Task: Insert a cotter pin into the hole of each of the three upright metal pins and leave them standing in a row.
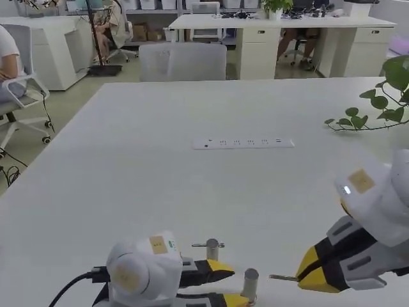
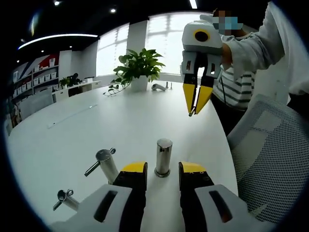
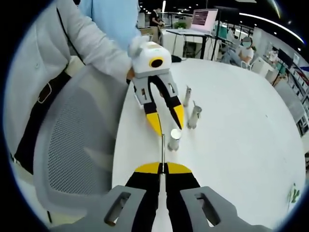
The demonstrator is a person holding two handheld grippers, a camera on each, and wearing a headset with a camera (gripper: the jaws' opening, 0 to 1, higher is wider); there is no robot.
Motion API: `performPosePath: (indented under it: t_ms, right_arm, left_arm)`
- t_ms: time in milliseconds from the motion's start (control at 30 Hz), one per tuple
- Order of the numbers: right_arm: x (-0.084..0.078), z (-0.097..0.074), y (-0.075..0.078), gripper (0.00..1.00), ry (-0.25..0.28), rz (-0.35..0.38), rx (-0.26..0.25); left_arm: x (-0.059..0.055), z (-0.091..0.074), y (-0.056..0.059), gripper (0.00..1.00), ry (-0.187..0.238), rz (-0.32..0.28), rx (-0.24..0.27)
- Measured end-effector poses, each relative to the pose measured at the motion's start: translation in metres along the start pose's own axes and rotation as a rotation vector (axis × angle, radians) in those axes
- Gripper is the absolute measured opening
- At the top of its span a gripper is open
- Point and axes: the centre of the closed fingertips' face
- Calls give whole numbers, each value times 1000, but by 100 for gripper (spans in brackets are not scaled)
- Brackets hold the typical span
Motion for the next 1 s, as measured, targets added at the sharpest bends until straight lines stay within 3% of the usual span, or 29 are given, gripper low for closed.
performPosePath:
  t_ms: [367,1000]
  right_arm:
    - [-13,2,12,4,-46,-7,-2]
    - [-20,13,19,4,-77,-1,14]
  left_arm:
    - [-12,9,2,24,19,5,-2]
    - [-10,26,6,16,63,18,-9]
Point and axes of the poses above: the centre of the closed fingertips' face, and the gripper's own axes: z roughly forward along the fingers, y roughly to its right, x roughly out of its top, and after that the axes turned 8 degrees about y, right-handed
